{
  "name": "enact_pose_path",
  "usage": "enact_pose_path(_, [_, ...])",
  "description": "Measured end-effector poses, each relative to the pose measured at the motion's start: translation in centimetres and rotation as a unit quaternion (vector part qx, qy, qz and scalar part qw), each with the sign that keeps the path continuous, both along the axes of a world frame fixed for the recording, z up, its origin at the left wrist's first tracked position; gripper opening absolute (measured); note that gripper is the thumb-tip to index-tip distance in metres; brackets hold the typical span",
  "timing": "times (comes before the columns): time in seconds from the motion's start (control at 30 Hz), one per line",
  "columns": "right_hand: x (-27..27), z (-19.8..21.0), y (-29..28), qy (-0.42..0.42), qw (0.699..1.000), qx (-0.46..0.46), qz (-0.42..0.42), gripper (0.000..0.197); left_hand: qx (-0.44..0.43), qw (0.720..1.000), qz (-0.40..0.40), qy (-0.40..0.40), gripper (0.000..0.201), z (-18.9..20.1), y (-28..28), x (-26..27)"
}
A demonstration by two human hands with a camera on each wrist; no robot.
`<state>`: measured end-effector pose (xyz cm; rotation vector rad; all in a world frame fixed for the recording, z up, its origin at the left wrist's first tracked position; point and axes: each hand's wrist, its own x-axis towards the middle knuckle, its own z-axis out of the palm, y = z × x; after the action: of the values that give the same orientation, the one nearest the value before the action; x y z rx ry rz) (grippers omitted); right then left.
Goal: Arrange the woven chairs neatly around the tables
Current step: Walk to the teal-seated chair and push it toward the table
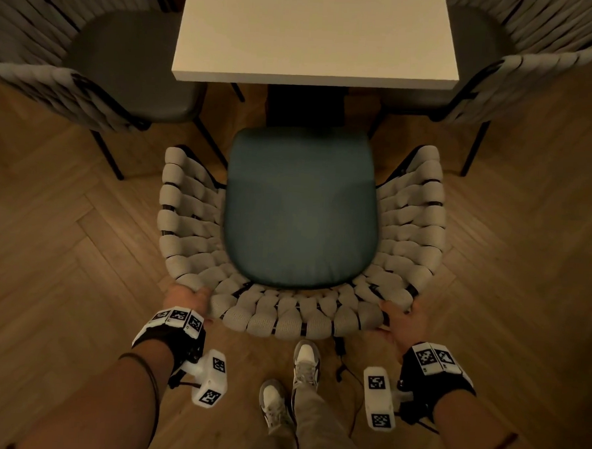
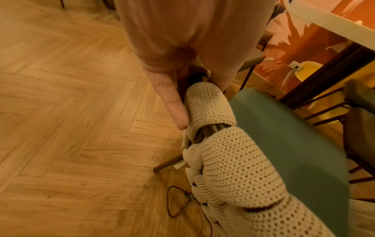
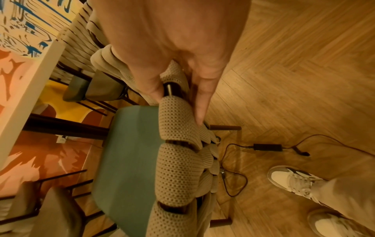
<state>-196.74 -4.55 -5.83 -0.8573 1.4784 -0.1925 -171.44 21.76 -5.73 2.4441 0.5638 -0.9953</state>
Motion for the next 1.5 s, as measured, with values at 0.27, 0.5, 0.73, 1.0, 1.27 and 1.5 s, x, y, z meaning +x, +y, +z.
enact_pose_path(0.27, [-0.8,0.1,0.9,0.009,1.0,-0.005,-0.01,0.041,-0.026,1.0,0.004,0.006,0.042,0.9,-0.3,-0.6])
enact_pose_path(0.5, [-1.4,-0.7,0.1,0.039,0.997,-0.051,0.03,0.034,-0.051,0.998,0.019,-0.001,0.021,0.9,-0.6,-0.8])
enact_pose_path(0.73, [-2.2,-2.0,0.7,0.037,0.997,-0.059,0.03,0.026,-0.05,0.998,0.027,0.007,0.033,0.6,-0.1,-0.8])
enact_pose_path(1.0, [-1.7,-0.9,0.9,0.029,0.999,-0.039,0.021,0.034,-0.068,0.997,0.026,0.016,0.029,0.9,0.0,-0.6])
enact_pose_path(1.27, [-1.9,0.9,1.1,0.045,0.997,0.043,0.053,0.043,-0.121,0.991,-0.051,0.04,0.02,2.2,2.8,-1.1])
enact_pose_path(1.5, [-3.6,3.2,3.0,0.128,0.979,0.074,0.138,0.034,-0.112,0.982,-0.124,0.083,0.016,1.8,13.9,-0.7])
